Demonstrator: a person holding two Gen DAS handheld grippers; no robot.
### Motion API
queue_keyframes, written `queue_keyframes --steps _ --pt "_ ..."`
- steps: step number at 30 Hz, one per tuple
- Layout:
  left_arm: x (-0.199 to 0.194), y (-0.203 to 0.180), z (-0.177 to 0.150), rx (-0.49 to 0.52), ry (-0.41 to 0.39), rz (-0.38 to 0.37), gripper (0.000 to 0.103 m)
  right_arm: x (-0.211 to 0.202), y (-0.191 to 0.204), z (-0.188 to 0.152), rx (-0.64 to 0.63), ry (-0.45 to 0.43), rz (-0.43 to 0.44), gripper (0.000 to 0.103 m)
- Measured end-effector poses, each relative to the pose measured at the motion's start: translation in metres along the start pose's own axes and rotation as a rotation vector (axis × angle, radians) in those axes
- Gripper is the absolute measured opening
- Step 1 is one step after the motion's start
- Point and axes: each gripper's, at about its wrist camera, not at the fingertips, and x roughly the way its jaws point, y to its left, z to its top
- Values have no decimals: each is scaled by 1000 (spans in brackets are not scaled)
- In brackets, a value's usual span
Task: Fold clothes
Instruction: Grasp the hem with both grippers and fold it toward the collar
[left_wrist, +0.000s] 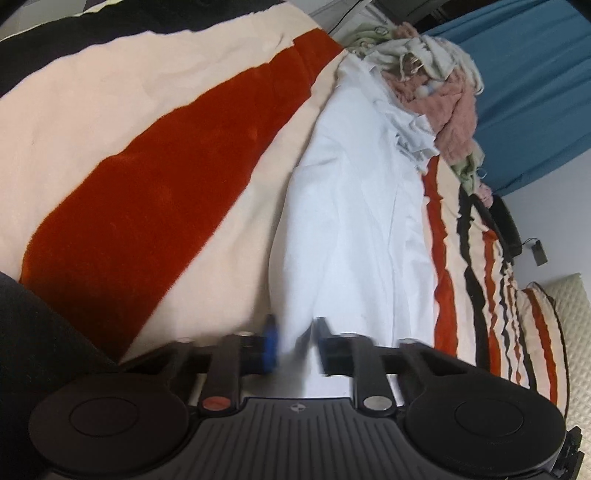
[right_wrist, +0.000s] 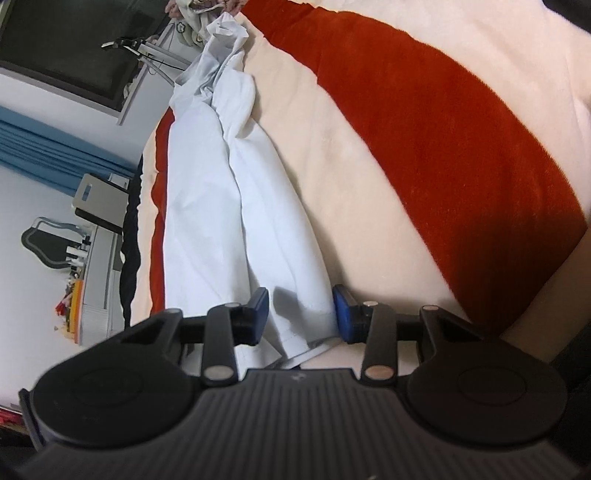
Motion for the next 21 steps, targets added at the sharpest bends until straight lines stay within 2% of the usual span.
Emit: queue_keyframes --steps 2,3,4,13,16,21 --pt "-3 2 2 -18 -27 -34 8 -3 2 -1 -26 -28 -14 24" --pt "-5 2 4 -26 -46 -54 7 -5 4 0 -36 -39 -11 11" --pt "-8 2 5 -36 -68 -78 6 -7 5 1 -39 -51 1 8" --pt "-61 -21 19 -101 -225 -285 4 -59 37 22 -71 -215 155 7" --pt "-93 -42 25 -63 -273 -314 4 -87 58 30 -112 -277 204 7" --pt "-146 -70 14 -21 -288 -391 4 -146 82 34 -147 -375 299 7"
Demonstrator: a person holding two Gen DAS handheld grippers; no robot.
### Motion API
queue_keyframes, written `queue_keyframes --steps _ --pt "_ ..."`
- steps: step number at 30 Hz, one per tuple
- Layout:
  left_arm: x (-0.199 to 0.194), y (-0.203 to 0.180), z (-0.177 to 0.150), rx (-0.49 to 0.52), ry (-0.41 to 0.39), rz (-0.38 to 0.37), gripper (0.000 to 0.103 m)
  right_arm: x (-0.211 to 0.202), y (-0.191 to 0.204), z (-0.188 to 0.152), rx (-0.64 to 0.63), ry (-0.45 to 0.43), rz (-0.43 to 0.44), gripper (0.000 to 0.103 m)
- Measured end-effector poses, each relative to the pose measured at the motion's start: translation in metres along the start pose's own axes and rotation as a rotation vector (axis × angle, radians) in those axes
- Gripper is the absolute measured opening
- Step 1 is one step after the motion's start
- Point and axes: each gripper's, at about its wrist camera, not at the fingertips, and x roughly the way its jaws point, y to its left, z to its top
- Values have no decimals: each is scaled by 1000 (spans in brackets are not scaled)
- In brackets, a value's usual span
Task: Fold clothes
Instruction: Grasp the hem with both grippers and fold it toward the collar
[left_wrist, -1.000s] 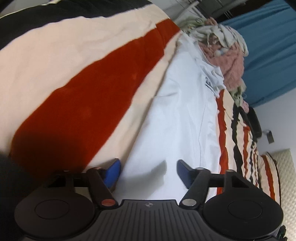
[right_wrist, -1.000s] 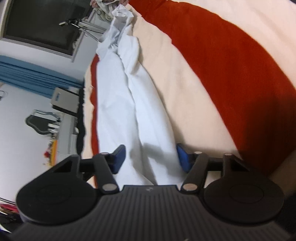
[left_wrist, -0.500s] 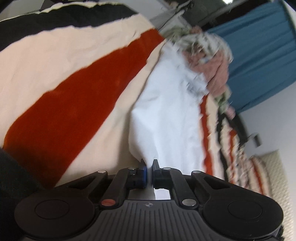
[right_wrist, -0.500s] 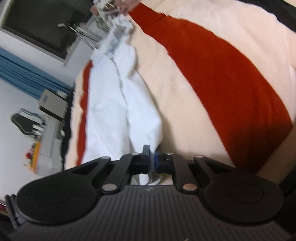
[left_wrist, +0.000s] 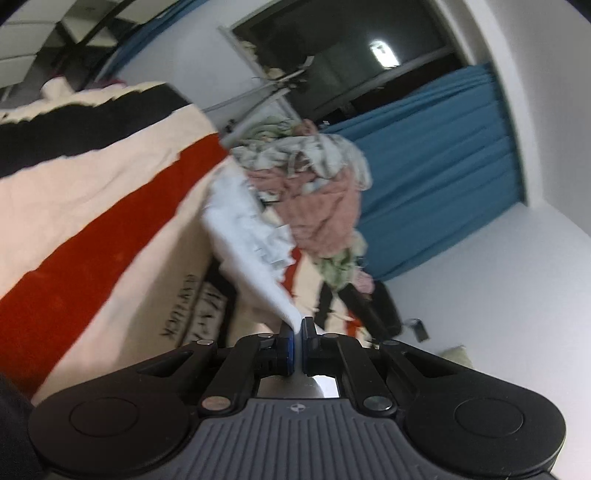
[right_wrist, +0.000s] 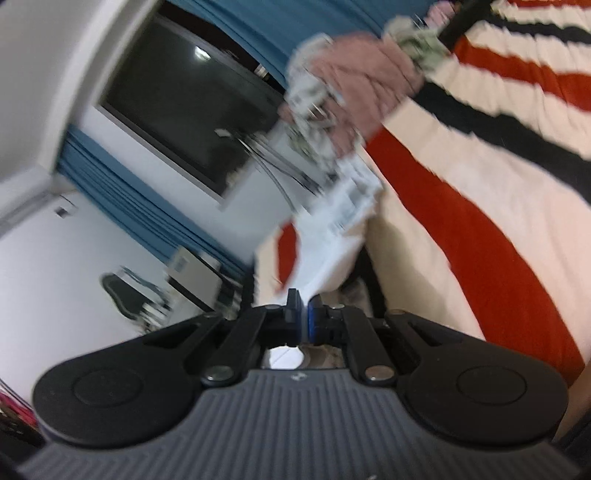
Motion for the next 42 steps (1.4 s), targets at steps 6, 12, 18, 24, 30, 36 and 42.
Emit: queue_keyframes --steps 6,12,18,24,30,36,42 --pt "-59 -14 -42 1 -14 -57 4 -65 0 -13 -11 -73 69 7" --pt "-44 3 -49 -46 14 -23 4 -58 -21 -23 12 -75 21 7" --pt "30 7 5 -26 26 66 4 6 -20 3 20 -48 -42 7" --pt "126 14 60 58 4 164 4 105 -22 35 -22 -30 -114 7" --pt "206 54 77 134 -2 203 4 186 -46 46 -73 -15 -148 7" --pt "260 95 76 195 27 227 5 244 -89 39 -157 17 -164 7" --pt "299 115 79 261 62 259 5 277 -104 38 -235 39 -197 7"
